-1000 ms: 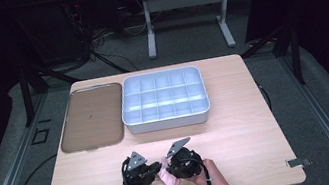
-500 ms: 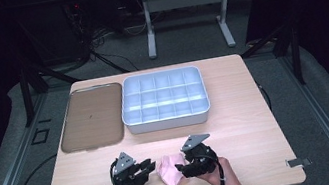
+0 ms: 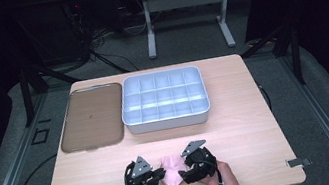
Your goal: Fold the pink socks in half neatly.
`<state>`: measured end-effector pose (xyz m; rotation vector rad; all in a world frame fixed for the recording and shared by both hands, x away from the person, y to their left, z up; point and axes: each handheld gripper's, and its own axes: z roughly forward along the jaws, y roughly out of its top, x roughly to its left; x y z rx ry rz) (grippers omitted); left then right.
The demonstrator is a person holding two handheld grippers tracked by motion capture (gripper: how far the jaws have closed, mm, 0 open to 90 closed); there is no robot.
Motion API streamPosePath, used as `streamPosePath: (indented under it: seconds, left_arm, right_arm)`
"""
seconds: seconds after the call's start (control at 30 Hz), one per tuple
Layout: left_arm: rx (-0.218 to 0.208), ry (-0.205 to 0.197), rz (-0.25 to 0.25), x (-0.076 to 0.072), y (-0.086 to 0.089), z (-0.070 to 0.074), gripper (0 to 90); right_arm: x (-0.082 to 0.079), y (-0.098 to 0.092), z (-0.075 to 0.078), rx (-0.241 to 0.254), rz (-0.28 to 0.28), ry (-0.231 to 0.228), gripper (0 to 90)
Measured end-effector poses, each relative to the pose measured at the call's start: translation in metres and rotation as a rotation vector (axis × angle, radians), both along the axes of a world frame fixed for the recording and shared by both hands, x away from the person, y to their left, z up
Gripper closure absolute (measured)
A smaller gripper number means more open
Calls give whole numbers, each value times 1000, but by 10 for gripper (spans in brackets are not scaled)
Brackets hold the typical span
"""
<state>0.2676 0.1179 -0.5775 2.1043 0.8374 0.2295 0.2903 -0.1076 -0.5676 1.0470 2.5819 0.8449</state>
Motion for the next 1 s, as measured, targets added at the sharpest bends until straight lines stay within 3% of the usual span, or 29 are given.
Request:
streamPosePath:
  seconds: [0.2, 0.3, 0.47, 0.6, 0.67, 0.8, 0.83, 1.0]
  left_arm:
    - [15, -31, -11, -2, 1, -4, 890]
    - [14, -36, -14, -2, 1, -4, 892]
    - [6, -41, -9, -3, 1, -6, 896]
    - [5, -48, -4, -4, 1, -6, 897]
    - [3, -53, -4, -4, 1, -7, 898]
    - [-1, -56, -4, -4, 2, -7, 898]
    - [0, -59, -3, -5, 2, -7, 897]
    - [5, -51, 14, -6, -1, -6, 896]
  right_arm:
    - [3, -4, -3, 24, -11, 11, 241]
    - [4, -10, -2, 78, 8, 59, 347]
    - [6, -29, 3, 170, -53, 113, 448]
    - [8, -30, 1, 208, -59, 158, 526]
    - [10, -28, -1, 246, -55, 204, 575]
    - [10, -23, -3, 224, -48, 206, 679]
    - [9, -21, -3, 212, -49, 198, 757]
    - [8, -24, -4, 242, -44, 231, 865]
